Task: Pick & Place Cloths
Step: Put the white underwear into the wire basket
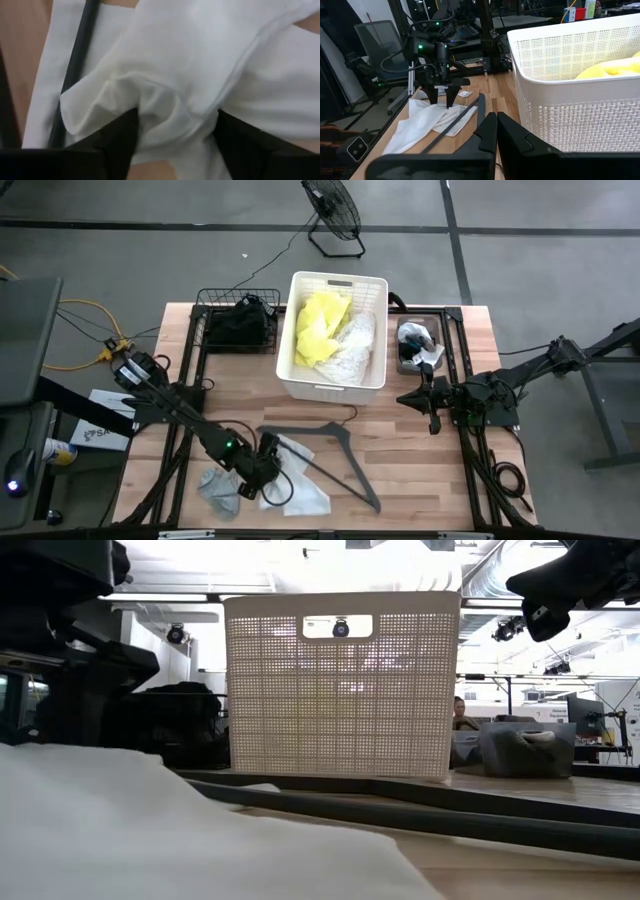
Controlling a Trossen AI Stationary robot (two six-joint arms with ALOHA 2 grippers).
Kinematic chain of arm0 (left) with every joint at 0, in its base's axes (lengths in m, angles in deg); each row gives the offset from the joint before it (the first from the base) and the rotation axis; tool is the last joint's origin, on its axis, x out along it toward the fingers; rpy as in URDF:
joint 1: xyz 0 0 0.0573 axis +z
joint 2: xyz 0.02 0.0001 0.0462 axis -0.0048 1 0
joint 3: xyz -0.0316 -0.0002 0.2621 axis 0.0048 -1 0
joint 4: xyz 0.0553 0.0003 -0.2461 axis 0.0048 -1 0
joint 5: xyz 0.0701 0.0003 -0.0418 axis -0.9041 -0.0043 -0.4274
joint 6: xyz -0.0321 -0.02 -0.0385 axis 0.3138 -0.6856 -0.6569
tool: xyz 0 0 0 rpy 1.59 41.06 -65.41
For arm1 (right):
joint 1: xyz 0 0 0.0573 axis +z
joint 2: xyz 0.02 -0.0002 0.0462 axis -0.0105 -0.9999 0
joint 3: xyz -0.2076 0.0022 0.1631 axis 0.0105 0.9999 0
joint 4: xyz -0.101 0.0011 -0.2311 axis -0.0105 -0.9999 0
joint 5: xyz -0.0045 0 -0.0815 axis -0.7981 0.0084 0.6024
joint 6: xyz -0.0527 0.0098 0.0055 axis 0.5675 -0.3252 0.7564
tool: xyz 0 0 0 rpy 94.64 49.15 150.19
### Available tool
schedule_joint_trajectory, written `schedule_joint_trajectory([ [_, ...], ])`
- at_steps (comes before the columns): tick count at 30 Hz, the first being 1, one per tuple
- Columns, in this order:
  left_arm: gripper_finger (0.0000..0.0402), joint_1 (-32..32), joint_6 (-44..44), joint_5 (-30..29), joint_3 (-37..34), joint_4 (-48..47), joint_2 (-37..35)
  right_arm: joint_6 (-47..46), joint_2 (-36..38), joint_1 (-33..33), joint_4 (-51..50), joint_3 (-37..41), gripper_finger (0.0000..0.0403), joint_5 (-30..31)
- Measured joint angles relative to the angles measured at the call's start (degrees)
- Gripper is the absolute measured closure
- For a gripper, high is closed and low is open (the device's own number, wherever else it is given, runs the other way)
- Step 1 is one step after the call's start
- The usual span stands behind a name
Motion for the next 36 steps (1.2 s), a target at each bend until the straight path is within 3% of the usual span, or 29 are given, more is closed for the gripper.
schedule_joint_trajectory([
  [9, 0.0358, 0.01, -0.83, 4.03, -0.13, 0.15, -0.01, 0.0, 0.0, -0.02, 0.0, 0.0, 0.04, 0.02],
  [11, 0.0382, 0.05, -1.48, 5.06, -0.26, 0.52, -0.81, 0.01, 0.0, 0.0, 0.02, 0.0, 0.04, 0.0],
  [18, 0.038, 0.09, -1.72, 5.72, 5.57, -5.69, -4.86, 0.02, 0.0, -0.02, 0.01, 0.0, 0.04, 0.02],
  [27, 0.0384, 0.04, -0.68, 5.07, 19.25, -18.59, -5.91, 0.01, 0.0, -0.02, 0.02, 0.0, 0.04, 0.02],
  [32, 0.0384, 0.04, 1.29, -3.09, 25.16, -25.35, -5.91, 0.0, -0.02, 0.0, 0.02, 0.0, 0.04, 0.0],
  [36, 0.0384, 0.04, 0.87, -13.99, 29.17, -31.45, -5.91, 0.01, -0.01, -0.01, 0.02, 0.0, 0.0401, 0.0],
])
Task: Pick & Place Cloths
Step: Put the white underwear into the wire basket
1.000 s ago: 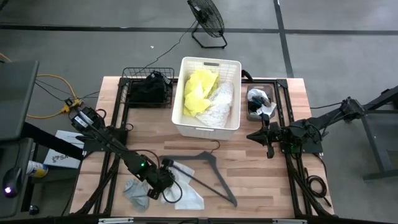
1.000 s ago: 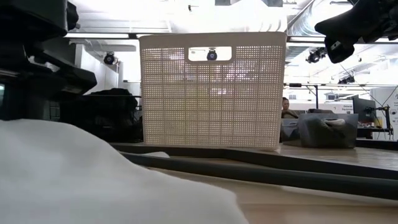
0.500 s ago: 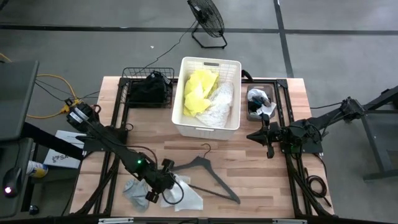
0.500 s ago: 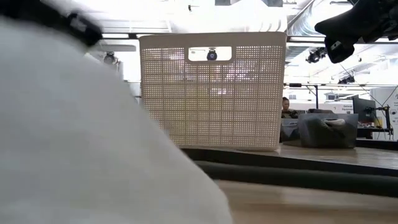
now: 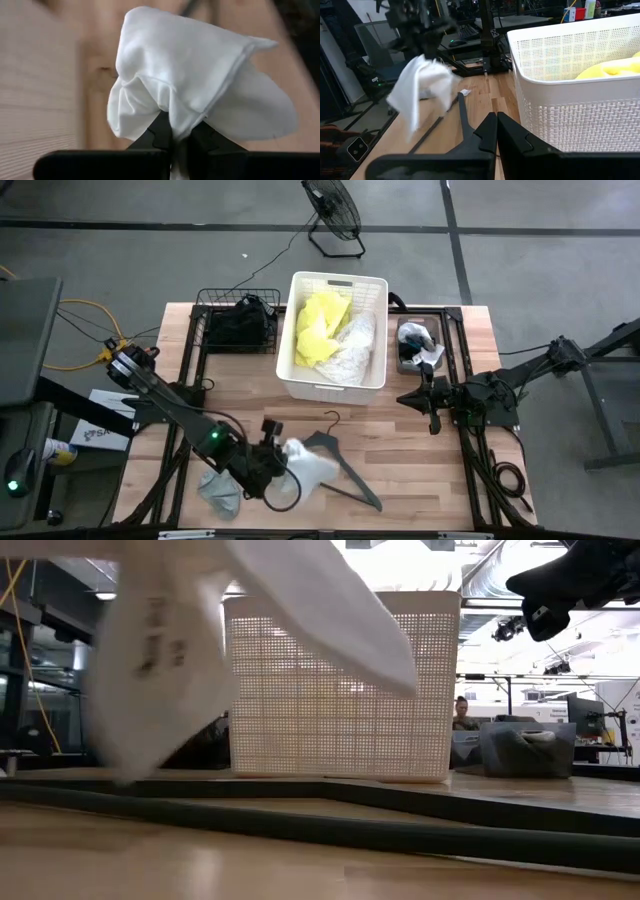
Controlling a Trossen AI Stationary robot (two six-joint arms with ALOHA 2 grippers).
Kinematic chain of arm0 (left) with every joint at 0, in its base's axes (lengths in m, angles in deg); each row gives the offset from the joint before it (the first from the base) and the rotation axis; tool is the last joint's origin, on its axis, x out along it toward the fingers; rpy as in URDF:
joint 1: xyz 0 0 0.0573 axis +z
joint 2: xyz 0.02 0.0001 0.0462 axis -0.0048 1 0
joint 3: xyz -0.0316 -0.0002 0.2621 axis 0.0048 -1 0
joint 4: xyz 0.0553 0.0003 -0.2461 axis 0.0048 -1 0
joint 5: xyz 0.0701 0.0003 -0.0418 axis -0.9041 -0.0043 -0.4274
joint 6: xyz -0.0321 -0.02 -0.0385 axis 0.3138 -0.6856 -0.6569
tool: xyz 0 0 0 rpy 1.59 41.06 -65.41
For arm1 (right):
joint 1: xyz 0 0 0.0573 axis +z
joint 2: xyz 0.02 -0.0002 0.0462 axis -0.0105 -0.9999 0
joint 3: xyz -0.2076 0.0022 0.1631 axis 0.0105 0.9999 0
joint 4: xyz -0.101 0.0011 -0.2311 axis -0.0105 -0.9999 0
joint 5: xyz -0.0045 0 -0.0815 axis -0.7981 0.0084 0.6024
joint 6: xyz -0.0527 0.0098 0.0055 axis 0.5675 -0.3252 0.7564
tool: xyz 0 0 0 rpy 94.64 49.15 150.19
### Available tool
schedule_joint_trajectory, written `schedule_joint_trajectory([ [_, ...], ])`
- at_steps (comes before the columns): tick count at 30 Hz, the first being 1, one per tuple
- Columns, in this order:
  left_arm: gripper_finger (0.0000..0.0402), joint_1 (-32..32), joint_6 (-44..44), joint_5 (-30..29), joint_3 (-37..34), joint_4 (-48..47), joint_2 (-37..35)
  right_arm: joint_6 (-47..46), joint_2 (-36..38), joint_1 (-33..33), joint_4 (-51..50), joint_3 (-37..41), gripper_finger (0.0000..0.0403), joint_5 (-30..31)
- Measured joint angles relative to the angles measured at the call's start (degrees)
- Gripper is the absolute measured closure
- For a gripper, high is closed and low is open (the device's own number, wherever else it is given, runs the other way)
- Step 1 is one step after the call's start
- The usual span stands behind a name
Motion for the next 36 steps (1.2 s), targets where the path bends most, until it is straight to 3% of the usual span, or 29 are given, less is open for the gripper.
schedule_joint_trajectory([
  [14, 0.0384, 0.0, -5.48, -28.89, 17.95, -23.13, -0.02, 0.01, 0.0, 0.0, -0.01, 0.0, 0.0401, 0.01],
  [21, 0.0384, 0.57, -17.75, -44.24, 25.12, -40.29, -0.08, -0.01, -0.01, -0.01, 0.0, 0.0, 0.0401, 0.0],
  [24, 0.0384, 3.14, -23.26, -45.9, 26.07, -44.48, -0.39, 0.01, 0.01, 0.01, 0.0, 0.0, 0.0401, 0.0],
  [27, 0.0384, 6.75, -23.0, -44.81, 25.42, -44.36, -2.21, 0.0, 0.01, 0.01, -0.04, 0.0, 0.0401, -0.01],
  [36, 0.0384, 24.66, -22.49, -41.87, 25.05, -44.46, -6.03, -0.01, -0.01, -0.01, 0.01, 0.0, 0.0401, 0.02],
])
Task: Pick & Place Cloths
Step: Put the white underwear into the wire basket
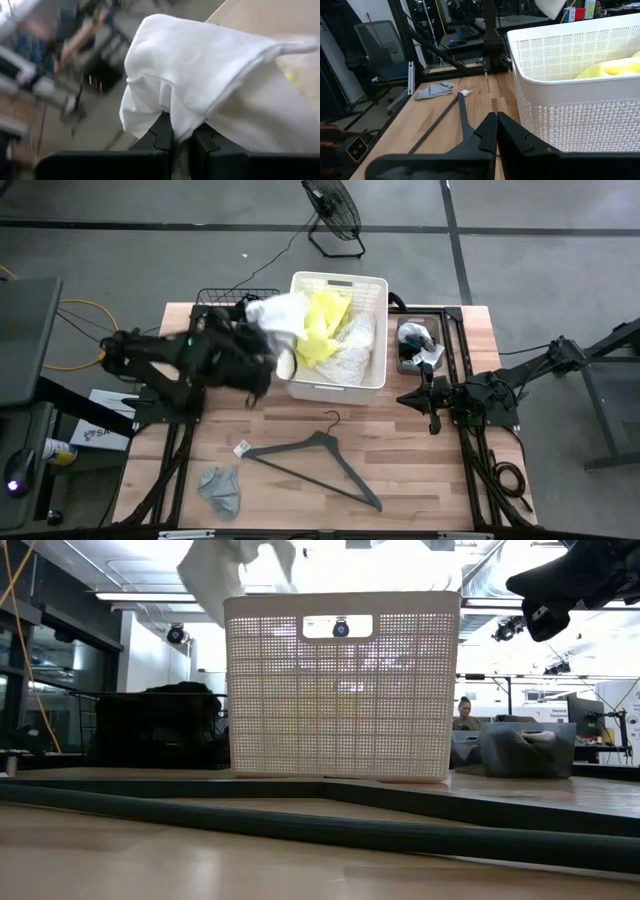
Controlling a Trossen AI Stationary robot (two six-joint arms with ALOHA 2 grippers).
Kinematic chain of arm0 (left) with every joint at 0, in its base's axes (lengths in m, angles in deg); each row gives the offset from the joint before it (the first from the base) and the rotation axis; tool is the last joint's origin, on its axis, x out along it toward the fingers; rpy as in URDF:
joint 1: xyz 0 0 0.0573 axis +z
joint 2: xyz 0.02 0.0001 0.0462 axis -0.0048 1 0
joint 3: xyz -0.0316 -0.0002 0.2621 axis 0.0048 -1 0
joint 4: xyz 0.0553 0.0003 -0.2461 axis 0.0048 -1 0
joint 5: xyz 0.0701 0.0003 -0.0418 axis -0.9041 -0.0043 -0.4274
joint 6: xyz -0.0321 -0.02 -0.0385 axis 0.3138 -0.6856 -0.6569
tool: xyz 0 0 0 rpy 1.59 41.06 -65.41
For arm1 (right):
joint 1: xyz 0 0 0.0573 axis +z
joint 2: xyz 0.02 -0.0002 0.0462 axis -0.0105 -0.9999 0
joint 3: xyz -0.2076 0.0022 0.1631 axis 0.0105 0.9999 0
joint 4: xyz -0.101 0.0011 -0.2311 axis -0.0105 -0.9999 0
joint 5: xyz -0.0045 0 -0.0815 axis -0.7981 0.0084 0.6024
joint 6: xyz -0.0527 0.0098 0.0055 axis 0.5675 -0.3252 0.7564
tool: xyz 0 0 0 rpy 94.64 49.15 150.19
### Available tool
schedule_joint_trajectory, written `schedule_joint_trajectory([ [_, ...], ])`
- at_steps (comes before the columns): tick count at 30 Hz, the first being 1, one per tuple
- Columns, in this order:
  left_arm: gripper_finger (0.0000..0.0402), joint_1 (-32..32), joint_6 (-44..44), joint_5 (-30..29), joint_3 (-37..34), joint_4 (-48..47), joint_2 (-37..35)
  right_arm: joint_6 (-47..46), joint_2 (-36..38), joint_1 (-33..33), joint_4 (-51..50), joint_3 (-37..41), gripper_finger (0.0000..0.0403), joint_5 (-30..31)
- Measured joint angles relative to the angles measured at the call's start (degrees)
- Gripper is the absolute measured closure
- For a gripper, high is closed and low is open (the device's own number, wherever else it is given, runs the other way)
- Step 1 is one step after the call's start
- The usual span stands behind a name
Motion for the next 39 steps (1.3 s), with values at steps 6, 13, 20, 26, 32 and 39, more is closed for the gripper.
schedule_joint_trajectory([
  [6, 0.0384, 15.45, 0.58, 11.78, -0.02, 0.08, -0.42, 0.01, 0.0, 0.0, -0.02, 0.0, 0.0401, -0.02],
  [13, 0.0384, 29.22, 3.11, 18.58, -0.02, 0.06, 0.33, 0.0, 0.0, 0.02, -0.01, 0.0, 0.04, -0.02],
  [20, 0.0384, 38.16, 6.29, 27.34, -1.5, 0.06, 0.31, 0.01, 0.01, 0.02, -0.01, 0.0, 0.04, -0.02],
  [26, 0.0384, 43.41, 6.98, 28.78, -10.23, 0.07, 0.33, 0.0, 0.0, 0.0, -0.02, 0.0, 0.04, -0.01],
  [32, 0.0384, 48.76, 9.18, 29.33, -18.32, 4.96, 0.33, 0.01, 0.01, 0.01, -0.02, 0.0, 0.04, -0.02],
  [39, 0.0384, 53.99, 14.53, 34.44, -27.8, 16.5, 0.33, 0.01, 0.01, 0.02, -0.02, 0.0, 0.04, -0.02],
])
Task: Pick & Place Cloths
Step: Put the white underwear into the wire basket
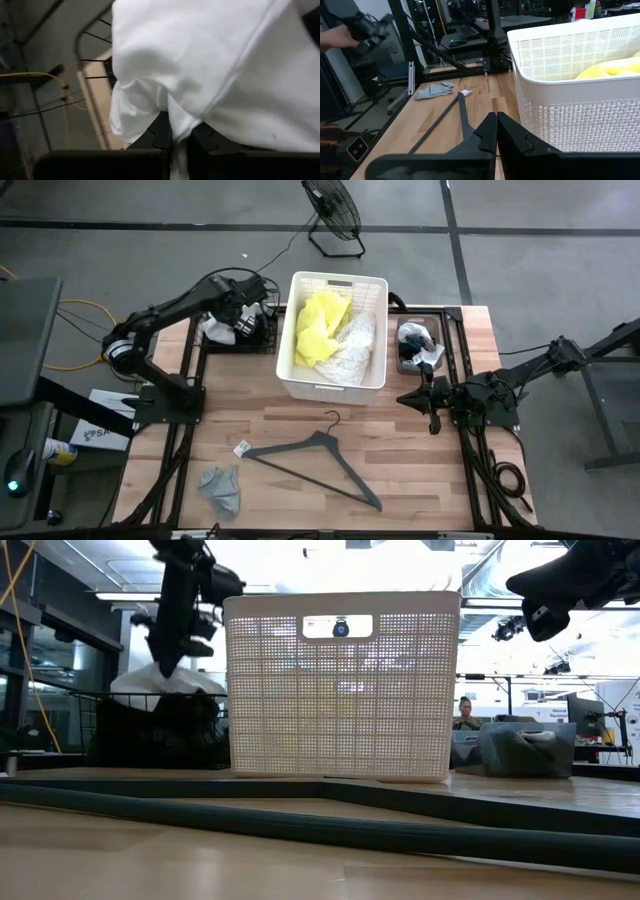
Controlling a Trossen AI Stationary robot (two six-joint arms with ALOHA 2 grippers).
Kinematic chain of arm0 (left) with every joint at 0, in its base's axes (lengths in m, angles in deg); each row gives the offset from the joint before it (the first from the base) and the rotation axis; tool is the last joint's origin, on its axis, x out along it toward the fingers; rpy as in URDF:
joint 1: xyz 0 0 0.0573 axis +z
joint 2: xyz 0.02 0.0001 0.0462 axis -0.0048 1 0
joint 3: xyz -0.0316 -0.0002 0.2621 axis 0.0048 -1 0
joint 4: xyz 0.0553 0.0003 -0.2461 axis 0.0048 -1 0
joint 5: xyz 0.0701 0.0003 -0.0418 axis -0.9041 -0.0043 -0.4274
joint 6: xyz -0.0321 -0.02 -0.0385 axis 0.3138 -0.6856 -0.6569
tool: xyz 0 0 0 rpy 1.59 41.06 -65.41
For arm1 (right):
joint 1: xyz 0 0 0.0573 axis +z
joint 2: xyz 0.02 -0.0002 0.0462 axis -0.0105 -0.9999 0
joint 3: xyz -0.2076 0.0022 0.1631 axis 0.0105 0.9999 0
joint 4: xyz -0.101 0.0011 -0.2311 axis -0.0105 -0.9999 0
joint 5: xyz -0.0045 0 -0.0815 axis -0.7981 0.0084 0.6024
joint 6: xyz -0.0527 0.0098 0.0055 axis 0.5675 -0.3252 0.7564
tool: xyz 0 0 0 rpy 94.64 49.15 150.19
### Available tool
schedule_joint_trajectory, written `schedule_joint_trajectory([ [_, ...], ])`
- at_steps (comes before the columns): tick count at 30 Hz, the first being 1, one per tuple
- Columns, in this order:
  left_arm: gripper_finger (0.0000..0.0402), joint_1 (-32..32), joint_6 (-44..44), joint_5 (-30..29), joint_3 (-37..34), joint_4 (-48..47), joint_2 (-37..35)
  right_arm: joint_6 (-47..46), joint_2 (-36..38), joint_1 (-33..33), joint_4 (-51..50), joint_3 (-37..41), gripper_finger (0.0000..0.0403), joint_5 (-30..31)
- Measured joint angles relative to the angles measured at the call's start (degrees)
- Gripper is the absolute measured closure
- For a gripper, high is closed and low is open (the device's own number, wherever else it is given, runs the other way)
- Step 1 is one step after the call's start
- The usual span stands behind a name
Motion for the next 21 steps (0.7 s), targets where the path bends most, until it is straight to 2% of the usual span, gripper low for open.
schedule_joint_trajectory([
  [14, 0.0384, 10.44, 6.52, 12.47, -18.38, 21.92, -0.09, -0.01, 0.0, 0.0, 0.0, 0.0, 0.04, 0.02],
  [21, 0.0384, 13.73, 6.57, 17.29, -24.43, 29.98, -0.26, 0.0, -0.01, -0.01, -0.01, 0.0, 0.04, 0.01],
])
